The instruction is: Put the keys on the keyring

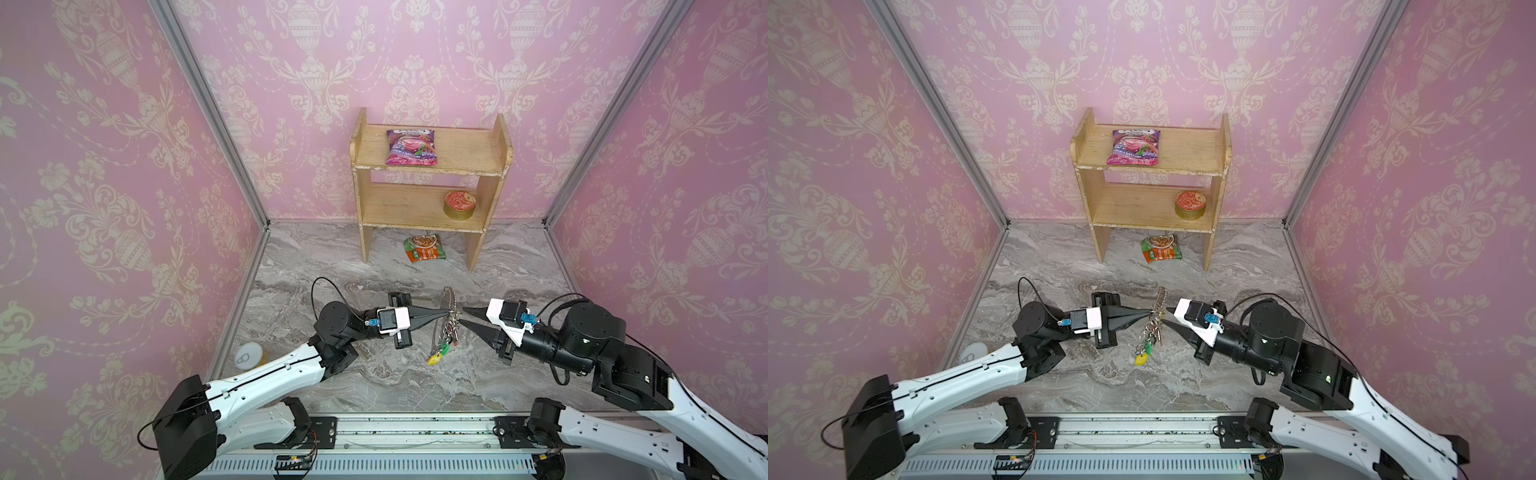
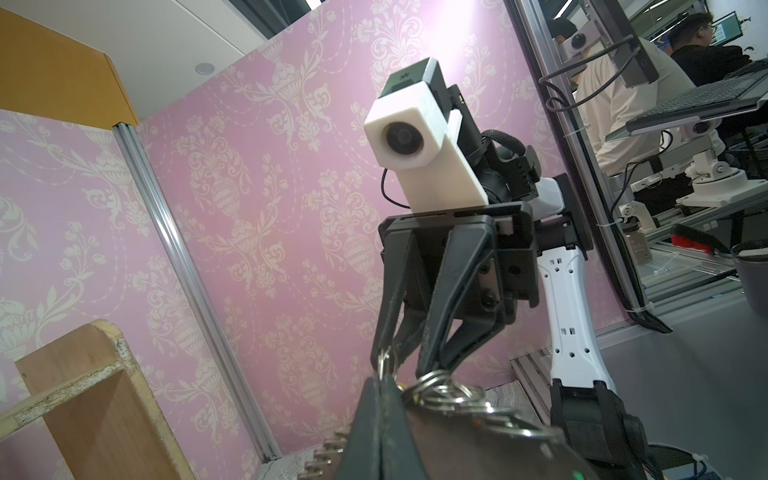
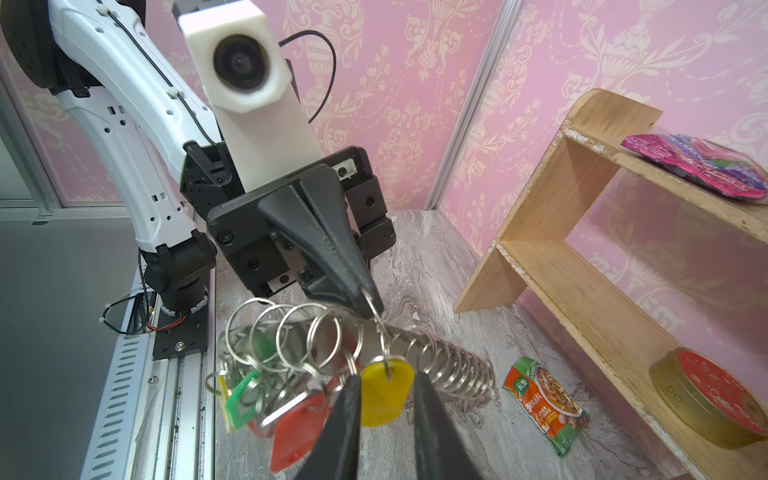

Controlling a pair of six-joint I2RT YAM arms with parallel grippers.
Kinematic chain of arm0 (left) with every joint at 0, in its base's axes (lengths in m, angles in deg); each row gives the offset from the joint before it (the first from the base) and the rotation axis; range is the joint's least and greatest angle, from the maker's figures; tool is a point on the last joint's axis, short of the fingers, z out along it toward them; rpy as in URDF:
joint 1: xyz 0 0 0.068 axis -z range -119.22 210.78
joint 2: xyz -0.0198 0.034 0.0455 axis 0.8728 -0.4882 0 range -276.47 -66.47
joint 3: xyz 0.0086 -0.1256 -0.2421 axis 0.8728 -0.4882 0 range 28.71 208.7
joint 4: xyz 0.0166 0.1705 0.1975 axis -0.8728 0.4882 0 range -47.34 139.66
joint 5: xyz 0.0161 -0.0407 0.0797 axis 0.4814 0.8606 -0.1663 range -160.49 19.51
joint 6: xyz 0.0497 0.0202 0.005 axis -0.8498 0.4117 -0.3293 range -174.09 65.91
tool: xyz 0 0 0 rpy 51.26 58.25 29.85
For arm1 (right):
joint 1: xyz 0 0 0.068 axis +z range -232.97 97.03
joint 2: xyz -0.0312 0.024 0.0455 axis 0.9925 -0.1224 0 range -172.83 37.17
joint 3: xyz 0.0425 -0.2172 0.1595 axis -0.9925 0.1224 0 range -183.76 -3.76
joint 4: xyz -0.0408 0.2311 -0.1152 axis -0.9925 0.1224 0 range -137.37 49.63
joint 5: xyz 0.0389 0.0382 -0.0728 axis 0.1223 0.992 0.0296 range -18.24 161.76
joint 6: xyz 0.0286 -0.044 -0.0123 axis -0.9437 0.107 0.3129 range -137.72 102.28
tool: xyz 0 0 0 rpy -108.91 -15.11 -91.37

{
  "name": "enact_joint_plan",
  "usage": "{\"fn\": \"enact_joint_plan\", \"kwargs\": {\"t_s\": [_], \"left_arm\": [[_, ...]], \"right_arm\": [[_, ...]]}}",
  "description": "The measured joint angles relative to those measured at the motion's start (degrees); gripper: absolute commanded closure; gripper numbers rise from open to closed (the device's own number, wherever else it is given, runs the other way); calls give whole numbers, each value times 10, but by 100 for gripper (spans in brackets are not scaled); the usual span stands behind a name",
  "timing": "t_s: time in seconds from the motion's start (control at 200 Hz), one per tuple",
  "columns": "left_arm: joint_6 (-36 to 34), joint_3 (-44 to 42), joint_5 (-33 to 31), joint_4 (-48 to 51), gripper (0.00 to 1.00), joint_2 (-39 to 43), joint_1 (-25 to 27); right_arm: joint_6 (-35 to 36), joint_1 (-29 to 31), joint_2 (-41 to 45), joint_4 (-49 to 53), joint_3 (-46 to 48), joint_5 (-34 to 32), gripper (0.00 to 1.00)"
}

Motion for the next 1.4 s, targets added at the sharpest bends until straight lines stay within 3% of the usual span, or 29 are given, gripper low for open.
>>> {"fn": "enact_joint_plan", "kwargs": {"t_s": [0.47,0.981,1.401], "left_arm": [[0,0,0,0,100,0,0],[0,0,2,1,100,5,0],[-2,0,2,2,100,5,3]], "right_arm": [[1,0,0,-14,0,16,83],[4,0,-7,-14,0,19,100],[4,0,-8,-14,-2,19,100]]}}
